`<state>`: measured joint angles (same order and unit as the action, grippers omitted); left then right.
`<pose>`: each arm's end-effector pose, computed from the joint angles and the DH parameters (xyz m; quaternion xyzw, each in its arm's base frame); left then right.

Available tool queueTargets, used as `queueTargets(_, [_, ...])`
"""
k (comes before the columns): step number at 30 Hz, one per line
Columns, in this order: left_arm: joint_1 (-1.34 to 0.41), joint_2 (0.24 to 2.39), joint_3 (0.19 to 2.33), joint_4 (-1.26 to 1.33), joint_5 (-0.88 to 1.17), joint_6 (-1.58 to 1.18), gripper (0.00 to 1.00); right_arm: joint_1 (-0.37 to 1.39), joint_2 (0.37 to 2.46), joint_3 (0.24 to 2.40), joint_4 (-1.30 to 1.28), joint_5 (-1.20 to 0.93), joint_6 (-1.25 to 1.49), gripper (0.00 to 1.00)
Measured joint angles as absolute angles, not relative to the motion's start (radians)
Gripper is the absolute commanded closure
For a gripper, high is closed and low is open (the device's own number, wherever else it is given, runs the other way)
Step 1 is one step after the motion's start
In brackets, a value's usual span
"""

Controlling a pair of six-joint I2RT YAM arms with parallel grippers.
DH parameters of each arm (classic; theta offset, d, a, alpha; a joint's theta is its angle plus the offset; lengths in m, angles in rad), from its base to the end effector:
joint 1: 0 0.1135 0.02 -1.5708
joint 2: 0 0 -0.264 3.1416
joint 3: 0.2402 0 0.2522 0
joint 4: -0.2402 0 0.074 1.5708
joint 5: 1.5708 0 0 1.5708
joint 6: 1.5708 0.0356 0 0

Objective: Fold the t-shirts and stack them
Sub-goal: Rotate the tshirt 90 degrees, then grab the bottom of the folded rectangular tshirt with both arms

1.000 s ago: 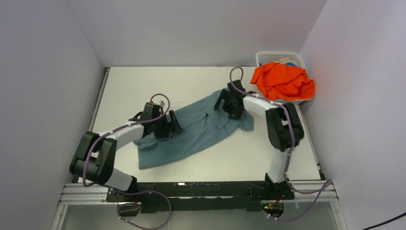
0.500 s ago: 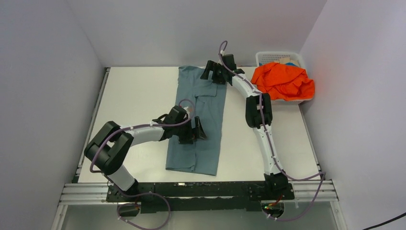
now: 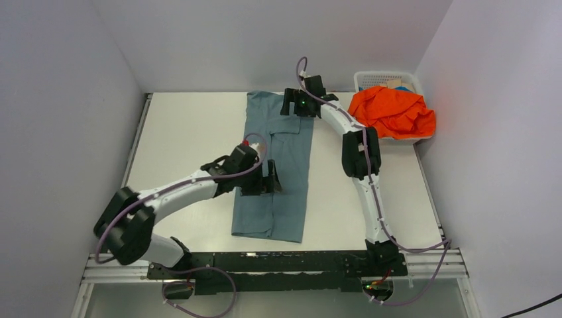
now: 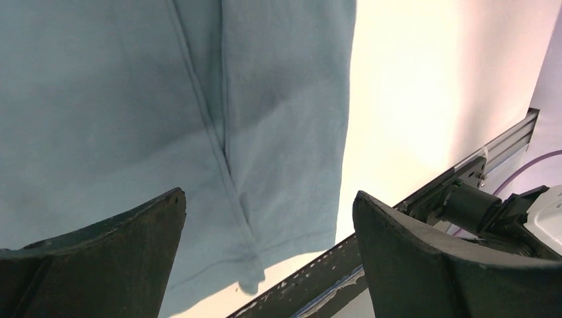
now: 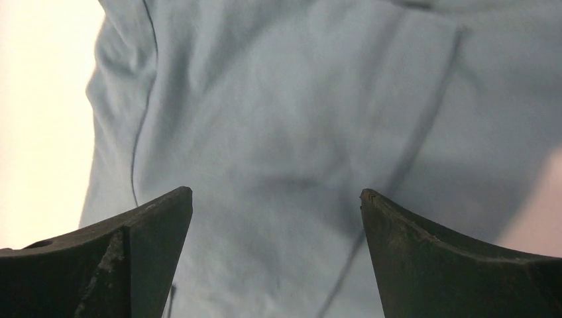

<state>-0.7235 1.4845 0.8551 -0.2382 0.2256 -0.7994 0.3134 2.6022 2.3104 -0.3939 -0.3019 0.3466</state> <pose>0.2202 -0.2052 0.1979 0.0034 0.9337 -0.3126 0.1748 0.5504 0.1895 0.1677 -0.0496 0.8943 0.2657 0.3565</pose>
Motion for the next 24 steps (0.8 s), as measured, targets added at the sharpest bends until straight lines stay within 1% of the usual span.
queueTargets(2, [-0.722, 1.39, 0.855, -0.295, 0.176, -0.777, 0.01, 0.324, 2.505, 2.196, -0.413, -0.233, 0.322, 0.0])
queueTargets(5, [-0.722, 1.245, 0.831, -0.354, 0.11, -0.754, 0.01, 0.351, 2.258, 1.91, -0.406, -0.094, 0.305, 0.0])
queueTargets(8, [-0.722, 1.126, 0.755, -0.422, 0.064, -0.745, 0.01, 0.4, 2.014, 1.67, -0.392, 0.019, 0.299, 0.0])
queueTargets(11, [-0.723, 1.061, 0.65, -0.5, 0.044, -0.745, 0.01, 0.501, 1.777, 1.437, -0.388, 0.083, 0.312, 0.0])
queueTargets(16, [-0.723, 0.982, 0.506, -0.591, 0.049, -0.748, 0.12, 0.71, 1.537, 1.07, -0.369, 0.059, 0.371, 0.0])
queueTargets(17, [-0.723, 0.969, 0.492, -0.598, 0.052, -0.749, 0.14, 0.746, 1.51, 1.007, -0.38, 0.043, 0.387, 0.0])
queueTargets(20, [-0.725, 0.945, 0.463, -0.594, 0.066, -0.749, 0.27, 0.813, 1.44, 0.87, -0.417, 0.006, 0.437, 0.01])
queueTargets(22, [-0.726, 0.949, 0.451, -0.58, 0.083, -0.748, 0.39, 0.856, 1.382, 0.807, -0.434, -0.018, 0.479, 0.02])
queueTargets(23, [-0.728, 0.955, 0.445, -0.573, 0.091, -0.751, 0.48, 0.874, 1.357, 0.791, -0.438, -0.024, 0.496, 0.03])
queueTargets(24, [-0.729, 0.962, 0.439, -0.564, 0.098, -0.749, 0.59, 0.899, 1.328, 0.775, -0.439, -0.03, 0.517, 0.04])
